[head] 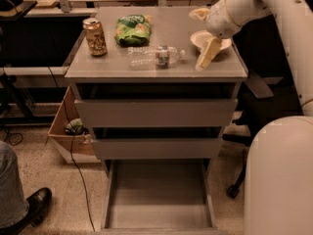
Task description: Pick water bottle from bottom drawer and place on counter
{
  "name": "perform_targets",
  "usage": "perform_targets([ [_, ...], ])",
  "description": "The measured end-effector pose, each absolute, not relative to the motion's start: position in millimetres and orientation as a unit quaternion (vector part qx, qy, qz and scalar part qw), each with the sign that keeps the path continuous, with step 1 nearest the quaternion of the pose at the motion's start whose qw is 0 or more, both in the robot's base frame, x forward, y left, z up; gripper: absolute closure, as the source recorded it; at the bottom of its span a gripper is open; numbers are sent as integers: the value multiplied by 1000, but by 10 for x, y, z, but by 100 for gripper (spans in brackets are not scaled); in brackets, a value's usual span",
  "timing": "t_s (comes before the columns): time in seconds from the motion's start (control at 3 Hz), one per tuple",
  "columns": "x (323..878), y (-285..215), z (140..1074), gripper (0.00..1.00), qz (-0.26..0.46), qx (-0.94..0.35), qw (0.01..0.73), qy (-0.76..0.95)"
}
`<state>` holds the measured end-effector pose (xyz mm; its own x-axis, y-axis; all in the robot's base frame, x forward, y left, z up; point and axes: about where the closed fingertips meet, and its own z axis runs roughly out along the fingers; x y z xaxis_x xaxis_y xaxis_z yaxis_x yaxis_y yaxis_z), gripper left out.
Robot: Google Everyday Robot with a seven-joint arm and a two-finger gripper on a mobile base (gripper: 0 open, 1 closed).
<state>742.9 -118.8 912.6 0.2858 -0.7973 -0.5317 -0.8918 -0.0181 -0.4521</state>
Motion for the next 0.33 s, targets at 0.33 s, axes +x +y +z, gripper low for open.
perform_targets([
  [0.33,7431,-1190,9166,0,63,-710,375,593],
])
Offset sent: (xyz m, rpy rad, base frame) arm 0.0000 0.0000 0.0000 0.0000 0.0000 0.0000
